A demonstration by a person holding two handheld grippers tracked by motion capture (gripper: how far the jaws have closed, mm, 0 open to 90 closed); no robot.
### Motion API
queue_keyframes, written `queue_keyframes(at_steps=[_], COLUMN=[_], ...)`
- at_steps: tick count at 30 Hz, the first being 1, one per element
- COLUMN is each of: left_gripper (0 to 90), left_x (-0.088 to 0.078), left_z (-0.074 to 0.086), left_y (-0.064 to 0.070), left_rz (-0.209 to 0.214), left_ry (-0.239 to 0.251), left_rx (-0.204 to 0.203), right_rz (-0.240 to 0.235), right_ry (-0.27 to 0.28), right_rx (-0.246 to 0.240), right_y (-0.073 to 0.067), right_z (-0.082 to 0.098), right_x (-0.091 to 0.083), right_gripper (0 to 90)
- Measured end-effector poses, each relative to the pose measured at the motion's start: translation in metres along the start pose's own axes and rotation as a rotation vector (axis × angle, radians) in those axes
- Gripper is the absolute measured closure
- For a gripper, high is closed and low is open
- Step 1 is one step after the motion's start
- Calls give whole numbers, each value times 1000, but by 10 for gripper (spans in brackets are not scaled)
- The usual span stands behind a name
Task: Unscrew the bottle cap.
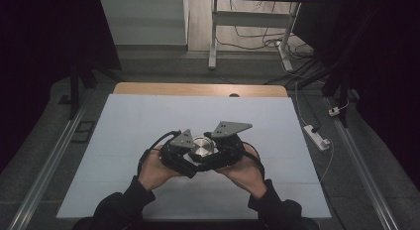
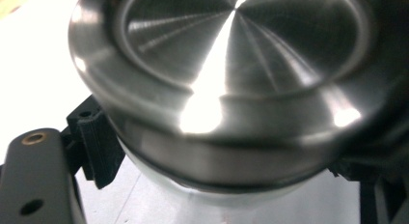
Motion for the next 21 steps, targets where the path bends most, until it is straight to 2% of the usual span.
queue_keyframes(at_steps=[1,2,8,10,12,13,15,18,21], left_gripper=[159,159,159,159,159,158,159,159,159], left_x=[-1,-1,-4,-3,-1,-1,-2,-5,-7], left_z=[0,1,1,1,0,0,-1,0,2], left_y=[1,3,15,20,21,21,17,7,-4], left_rz=[35,67,183,204,205,197,175,118,38], left_ry=[7,16,22,22,22,24,30,42,45], left_rx=[21,39,154,188,191,184,152,73,-20], right_rz=[-20,-61,-279,-365,-400,-397,-334,-272,-163], right_ry=[-3,-3,3,10,13,-5,-10,12,12], right_rx=[-5,-28,-156,-209,-225,-201,-159,-95,-56], right_y=[0,0,0,-2,-3,-1,3,10,13], right_z=[0,1,7,11,14,15,13,8,4], right_x=[-1,-2,-10,-12,-13,-11,-9,-14,-19], right_gripper=[197,197,197,197,188,126,39,15,16])
Point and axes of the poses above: each handheld gripper's, and its own axes: x roughly forward along the jaws, z roughly out of its underside, y roughly to its right, the point moved 6 cm from there along x, roughly forward along the jaws, and after that the axes turned 15 degrees about -y, right-handed, at the moved point
